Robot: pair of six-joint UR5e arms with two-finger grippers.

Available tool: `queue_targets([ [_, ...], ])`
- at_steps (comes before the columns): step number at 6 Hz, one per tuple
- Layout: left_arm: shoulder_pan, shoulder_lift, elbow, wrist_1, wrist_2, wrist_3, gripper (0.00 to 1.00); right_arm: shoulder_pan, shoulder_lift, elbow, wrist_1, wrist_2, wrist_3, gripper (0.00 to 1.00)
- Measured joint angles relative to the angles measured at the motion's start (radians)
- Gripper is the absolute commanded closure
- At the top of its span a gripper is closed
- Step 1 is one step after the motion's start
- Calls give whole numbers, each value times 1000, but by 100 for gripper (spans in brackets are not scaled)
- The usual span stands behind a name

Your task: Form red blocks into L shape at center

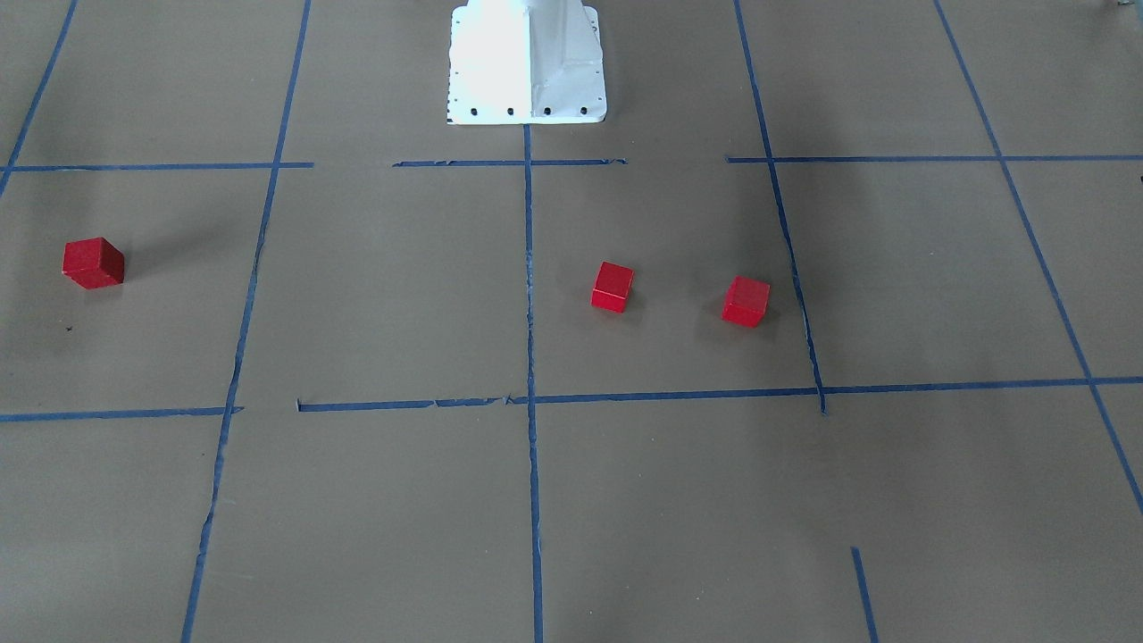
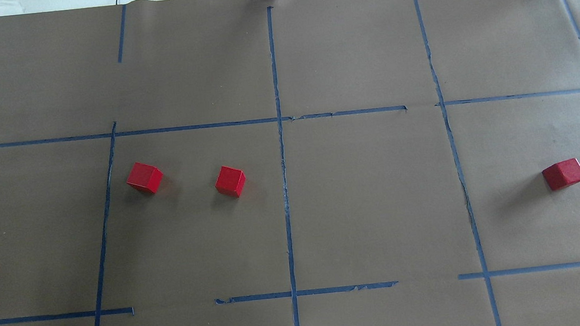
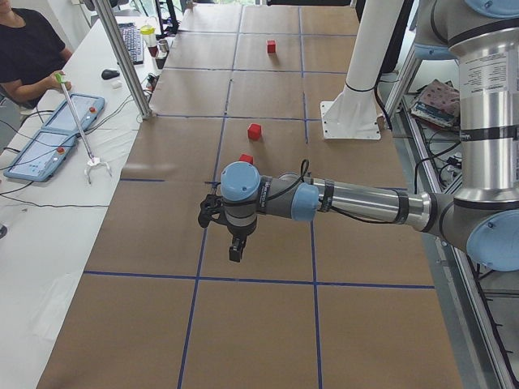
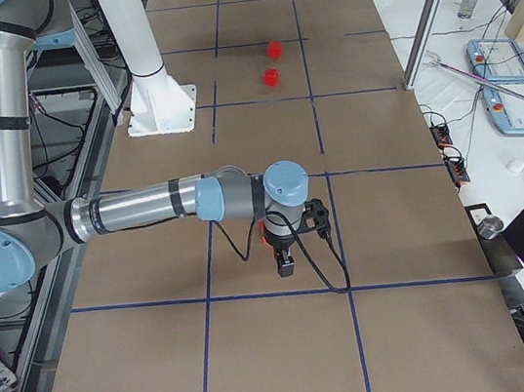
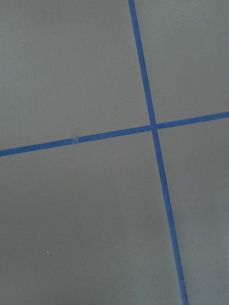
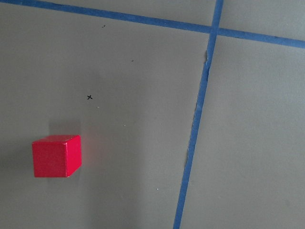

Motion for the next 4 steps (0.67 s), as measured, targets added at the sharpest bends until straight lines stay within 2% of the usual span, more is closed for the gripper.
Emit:
queue_targets([
  [4, 3, 7, 8, -13, 11, 5, 0, 0, -2, 2, -1, 1, 2, 0],
])
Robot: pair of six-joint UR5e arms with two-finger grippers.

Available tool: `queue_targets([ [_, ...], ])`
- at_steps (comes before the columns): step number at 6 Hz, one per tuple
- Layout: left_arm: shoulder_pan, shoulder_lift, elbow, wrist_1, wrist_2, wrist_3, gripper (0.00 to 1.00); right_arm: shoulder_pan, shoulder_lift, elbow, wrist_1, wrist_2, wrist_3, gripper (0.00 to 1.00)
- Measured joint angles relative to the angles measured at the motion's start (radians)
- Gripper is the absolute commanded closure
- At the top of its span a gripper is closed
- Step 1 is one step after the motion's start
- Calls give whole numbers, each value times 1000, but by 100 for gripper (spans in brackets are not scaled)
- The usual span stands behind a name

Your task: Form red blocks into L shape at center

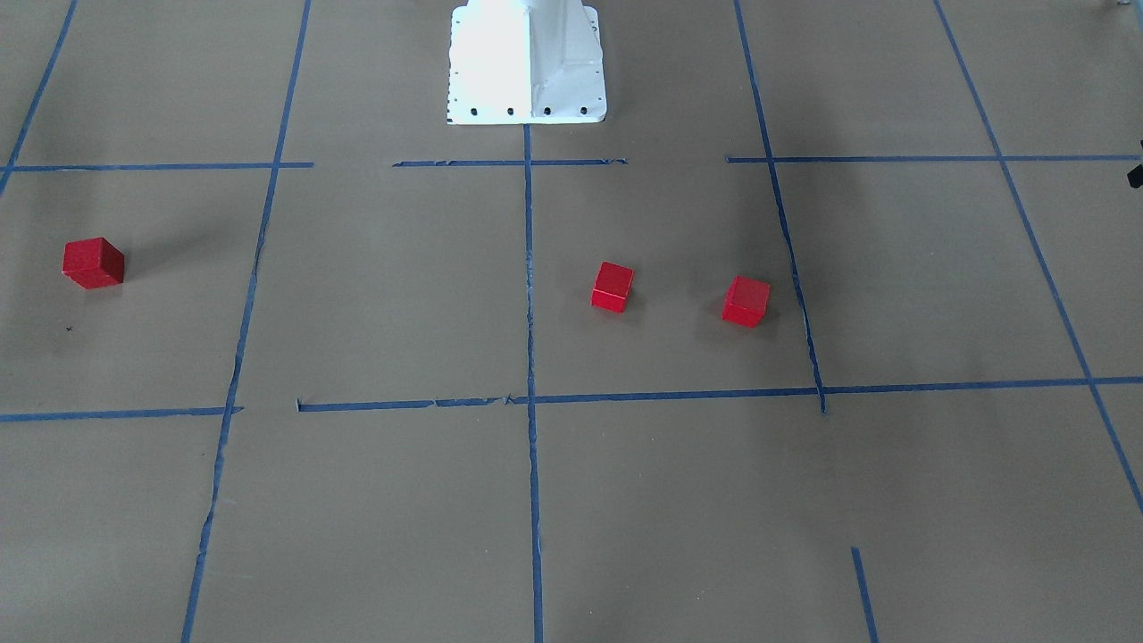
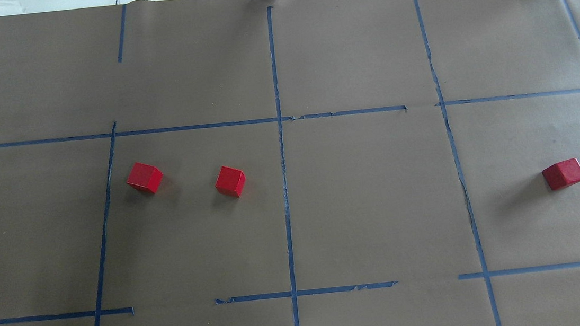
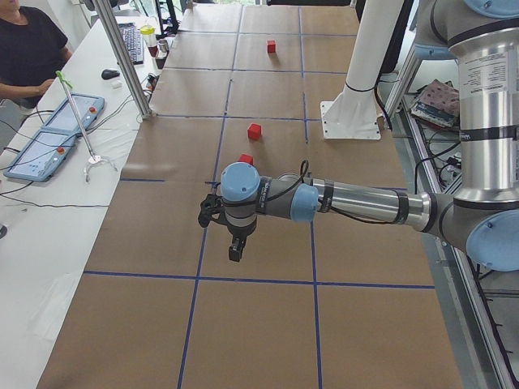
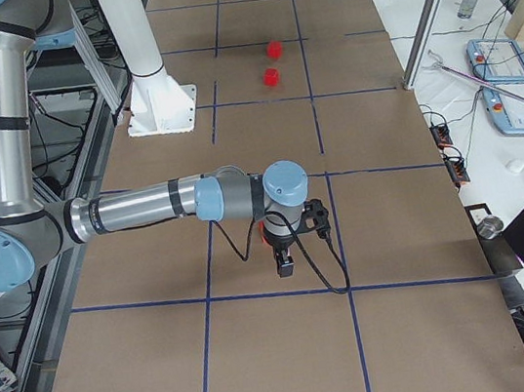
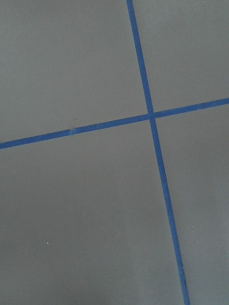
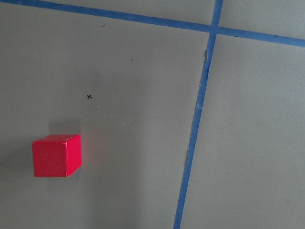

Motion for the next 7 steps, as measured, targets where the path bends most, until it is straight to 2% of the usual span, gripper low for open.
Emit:
queue_targets([
  [5, -1, 17, -6, -2, -3, -1, 0, 0, 0, 6, 1, 10, 2, 0],
  [7, -3, 38, -21, -12, -6, 0, 0, -9, 4, 10, 15, 88, 7, 0],
])
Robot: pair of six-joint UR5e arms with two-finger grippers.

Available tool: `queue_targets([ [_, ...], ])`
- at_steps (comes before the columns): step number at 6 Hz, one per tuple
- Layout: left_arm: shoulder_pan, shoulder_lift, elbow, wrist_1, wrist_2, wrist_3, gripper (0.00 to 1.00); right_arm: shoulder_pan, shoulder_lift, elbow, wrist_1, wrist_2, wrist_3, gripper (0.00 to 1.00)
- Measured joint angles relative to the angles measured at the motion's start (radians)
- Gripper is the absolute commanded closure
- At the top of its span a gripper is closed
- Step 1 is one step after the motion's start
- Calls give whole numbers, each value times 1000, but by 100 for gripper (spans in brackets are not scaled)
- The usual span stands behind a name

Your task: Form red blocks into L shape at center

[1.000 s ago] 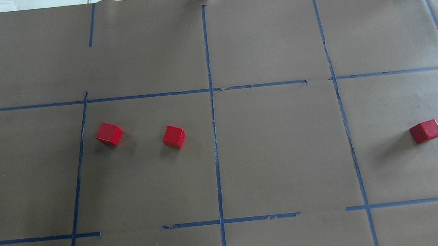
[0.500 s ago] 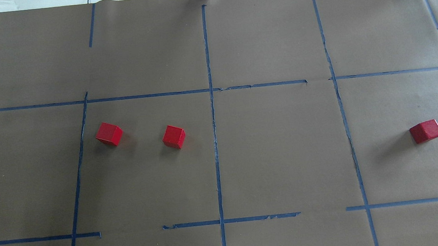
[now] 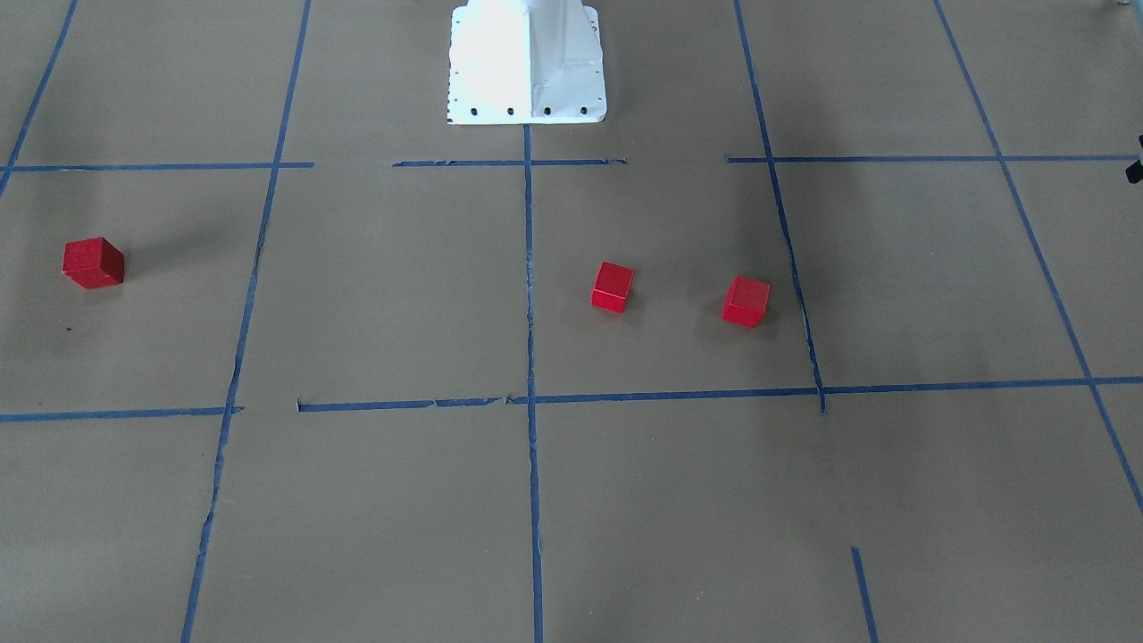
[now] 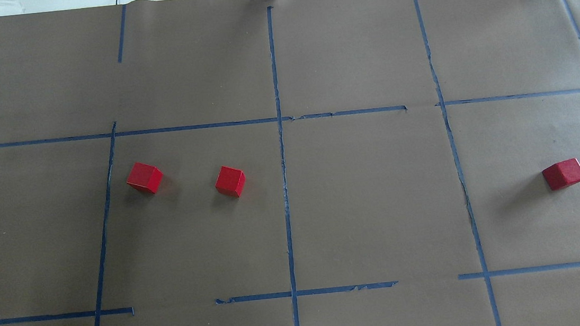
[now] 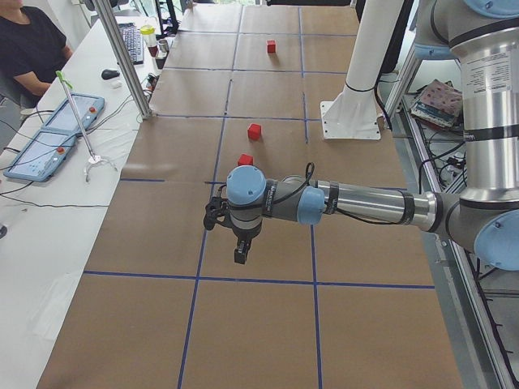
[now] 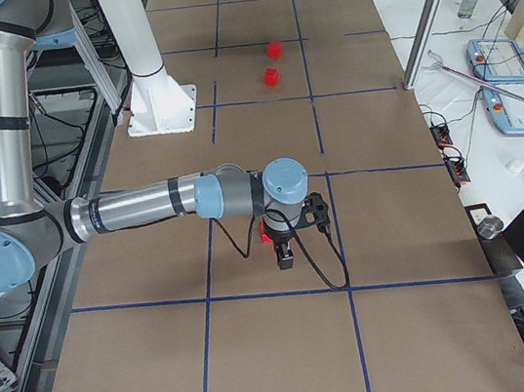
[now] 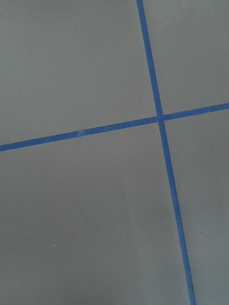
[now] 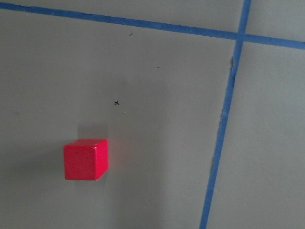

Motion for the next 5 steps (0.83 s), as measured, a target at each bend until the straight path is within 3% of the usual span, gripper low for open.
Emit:
queue_targets([
  [2, 0, 10, -22, -3, 1, -1, 0, -68, 2, 0, 96, 30, 127, 0],
  [5, 1, 11, -28, -4, -1, -2, 0, -307, -40, -11, 487, -158, 560, 0],
])
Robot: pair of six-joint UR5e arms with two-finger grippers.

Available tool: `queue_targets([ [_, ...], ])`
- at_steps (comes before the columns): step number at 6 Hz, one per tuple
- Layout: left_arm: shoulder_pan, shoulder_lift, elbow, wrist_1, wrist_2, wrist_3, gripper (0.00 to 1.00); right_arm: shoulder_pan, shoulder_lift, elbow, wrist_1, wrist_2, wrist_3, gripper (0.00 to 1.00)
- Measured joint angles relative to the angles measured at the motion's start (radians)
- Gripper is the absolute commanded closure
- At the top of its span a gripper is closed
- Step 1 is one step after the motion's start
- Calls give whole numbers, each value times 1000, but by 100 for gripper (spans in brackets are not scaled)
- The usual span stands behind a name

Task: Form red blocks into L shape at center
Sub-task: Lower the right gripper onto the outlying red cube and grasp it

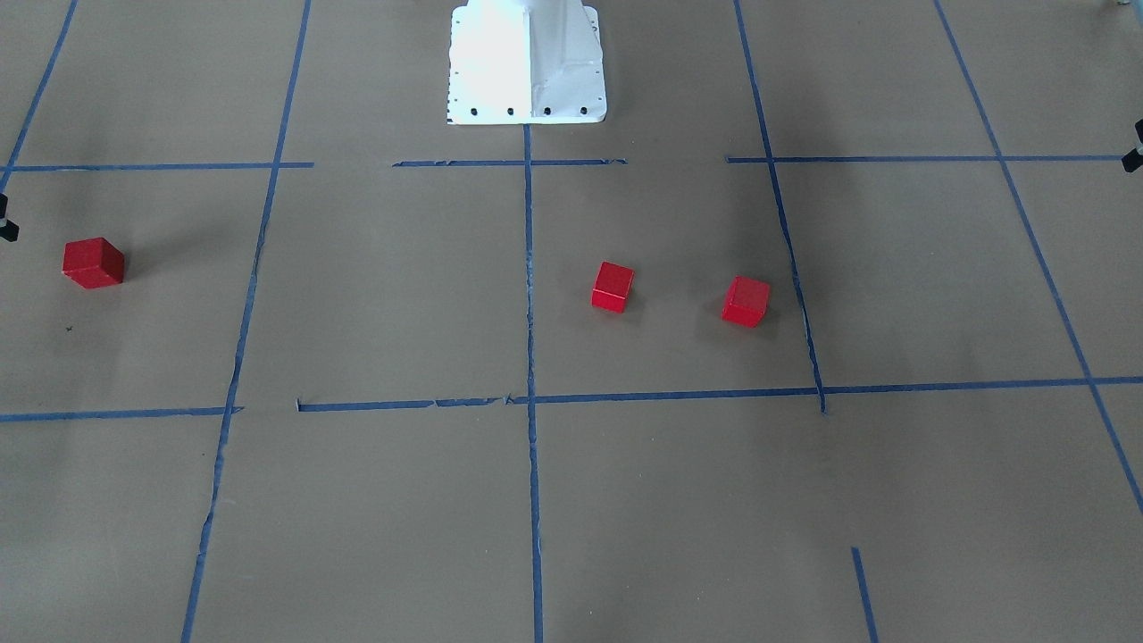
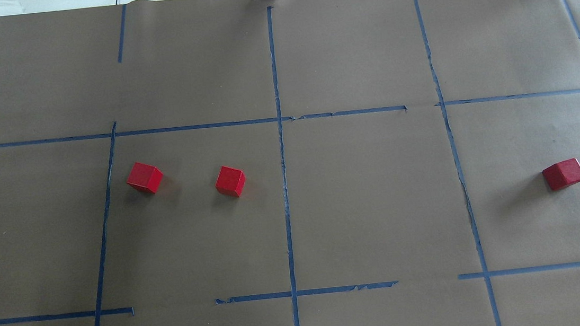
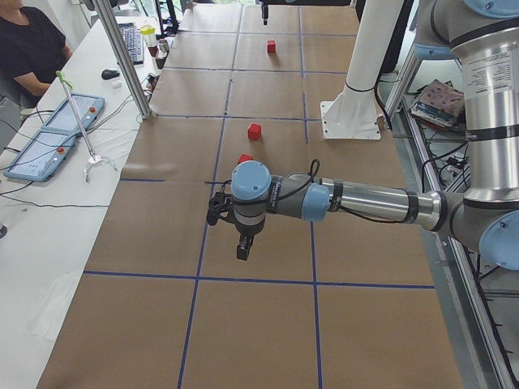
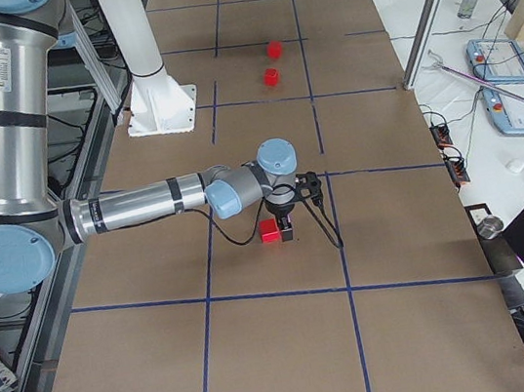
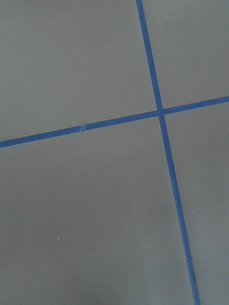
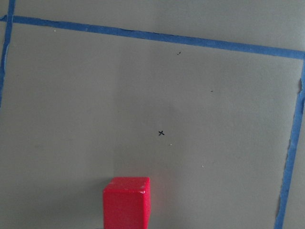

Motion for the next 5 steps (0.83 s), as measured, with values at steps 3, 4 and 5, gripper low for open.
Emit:
queue_targets([
  [3, 0, -1, 1, 0, 0, 0, 0, -130, -8, -35, 80, -50, 114, 0],
  [4, 0, -1, 1, 0, 0, 0, 0, -157, -6, -41, 83, -51, 138, 0],
  [5, 0, -1, 1, 0, 0, 0, 0, -179, -3, -53, 84, -52, 145, 0],
])
